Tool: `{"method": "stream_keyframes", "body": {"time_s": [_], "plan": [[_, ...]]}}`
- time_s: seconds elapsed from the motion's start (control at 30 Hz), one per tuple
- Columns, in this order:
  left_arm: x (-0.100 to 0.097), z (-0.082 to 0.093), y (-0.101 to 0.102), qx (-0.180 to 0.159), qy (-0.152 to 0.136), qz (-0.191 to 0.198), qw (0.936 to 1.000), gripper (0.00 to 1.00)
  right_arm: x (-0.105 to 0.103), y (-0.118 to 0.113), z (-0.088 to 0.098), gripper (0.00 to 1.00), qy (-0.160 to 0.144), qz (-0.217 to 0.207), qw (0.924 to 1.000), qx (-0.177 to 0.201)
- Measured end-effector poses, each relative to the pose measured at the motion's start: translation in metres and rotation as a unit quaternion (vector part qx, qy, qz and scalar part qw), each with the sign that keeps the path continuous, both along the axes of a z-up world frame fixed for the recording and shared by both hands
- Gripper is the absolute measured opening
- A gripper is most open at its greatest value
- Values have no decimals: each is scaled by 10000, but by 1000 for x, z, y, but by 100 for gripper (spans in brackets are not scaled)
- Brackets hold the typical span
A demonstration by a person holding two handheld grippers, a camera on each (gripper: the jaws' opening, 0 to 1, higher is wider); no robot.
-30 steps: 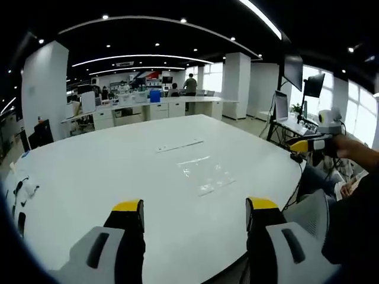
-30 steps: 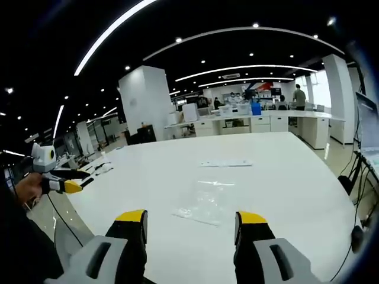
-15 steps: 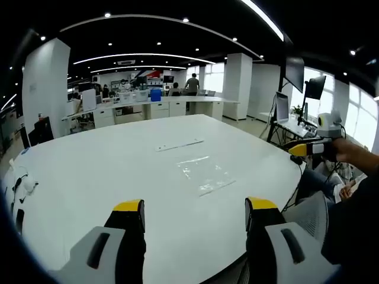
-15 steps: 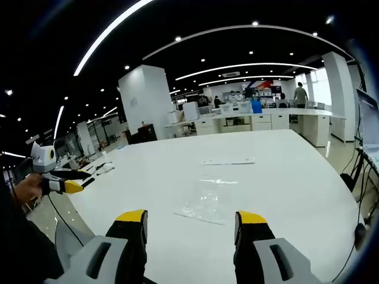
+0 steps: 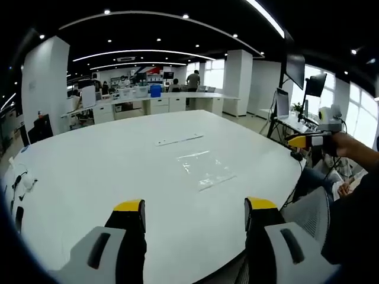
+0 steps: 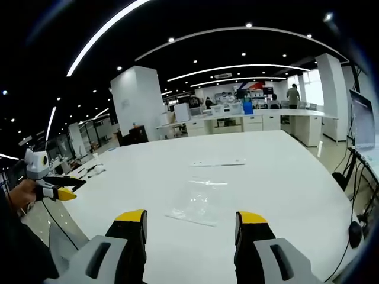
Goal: Open the resealable bag by pulling the two sides of the seal apart until the entire bag opening is separated and visibly accessible.
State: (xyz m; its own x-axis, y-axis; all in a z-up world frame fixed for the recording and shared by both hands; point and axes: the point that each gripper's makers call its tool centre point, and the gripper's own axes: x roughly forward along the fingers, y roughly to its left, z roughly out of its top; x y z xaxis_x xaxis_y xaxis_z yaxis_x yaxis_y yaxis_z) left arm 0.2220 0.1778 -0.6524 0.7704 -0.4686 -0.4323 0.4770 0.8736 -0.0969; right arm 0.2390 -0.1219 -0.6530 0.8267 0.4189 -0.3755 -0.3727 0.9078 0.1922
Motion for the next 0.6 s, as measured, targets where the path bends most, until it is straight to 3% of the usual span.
{"method": "stream_keyframes", "body": {"time_s": [0.23, 0.4, 0.6], "plan": [[2, 1, -1, 2, -84, 46, 10000, 69, 2, 2, 4, 61, -82, -27, 9999, 76], [9, 8, 7, 178, -355, 181, 9990, 82, 7, -5, 14, 85, -477, -257, 9985, -15], [12, 14, 9, 223, -556, 187, 9980, 91, 5, 1, 11, 89, -455, -88, 9989, -45]]}}
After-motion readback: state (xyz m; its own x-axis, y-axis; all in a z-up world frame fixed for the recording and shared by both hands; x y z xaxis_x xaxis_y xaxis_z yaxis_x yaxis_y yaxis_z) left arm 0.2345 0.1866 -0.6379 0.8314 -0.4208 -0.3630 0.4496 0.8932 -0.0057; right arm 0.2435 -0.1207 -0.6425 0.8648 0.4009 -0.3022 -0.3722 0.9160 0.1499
